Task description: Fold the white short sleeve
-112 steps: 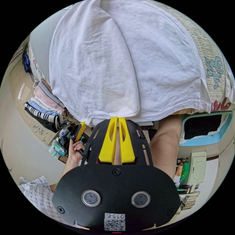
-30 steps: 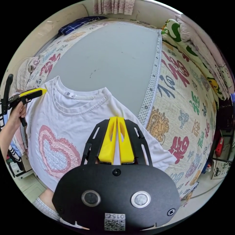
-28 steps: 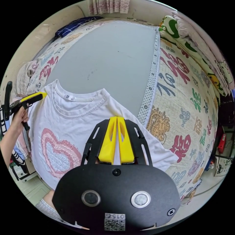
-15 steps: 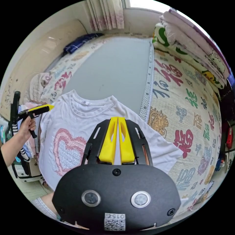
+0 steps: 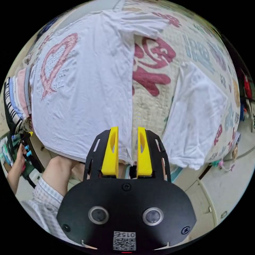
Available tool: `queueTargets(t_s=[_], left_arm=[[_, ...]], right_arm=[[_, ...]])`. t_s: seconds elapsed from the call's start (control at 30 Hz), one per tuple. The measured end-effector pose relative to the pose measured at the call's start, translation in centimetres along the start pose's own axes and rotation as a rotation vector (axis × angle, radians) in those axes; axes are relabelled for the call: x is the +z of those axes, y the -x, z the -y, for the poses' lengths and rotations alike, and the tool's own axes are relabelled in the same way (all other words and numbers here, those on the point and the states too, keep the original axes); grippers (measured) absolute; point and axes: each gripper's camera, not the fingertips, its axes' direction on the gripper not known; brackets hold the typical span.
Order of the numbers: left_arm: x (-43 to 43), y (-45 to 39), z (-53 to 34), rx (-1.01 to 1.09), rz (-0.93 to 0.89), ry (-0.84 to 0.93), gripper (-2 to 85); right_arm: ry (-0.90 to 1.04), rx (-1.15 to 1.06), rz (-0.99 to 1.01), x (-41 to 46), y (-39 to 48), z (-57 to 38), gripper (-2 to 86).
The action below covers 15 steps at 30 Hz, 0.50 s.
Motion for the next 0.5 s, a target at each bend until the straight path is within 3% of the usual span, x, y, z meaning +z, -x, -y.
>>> queueTargets(t_s=[0.3, 0.5], left_arm=[[4.8, 2.1, -0.6, -0.121, -0.139, -0.044, 7.2], [6.1, 2.1, -1.3, -0.118, -0.244, 0.006, 1.4]], right_arm=[[0.154, 0.143, 0.122, 0.4, -3.8, -2.0, 12.8], [0.198, 0.134, 0.107, -2.4, -3.5, -3.6, 5.5]])
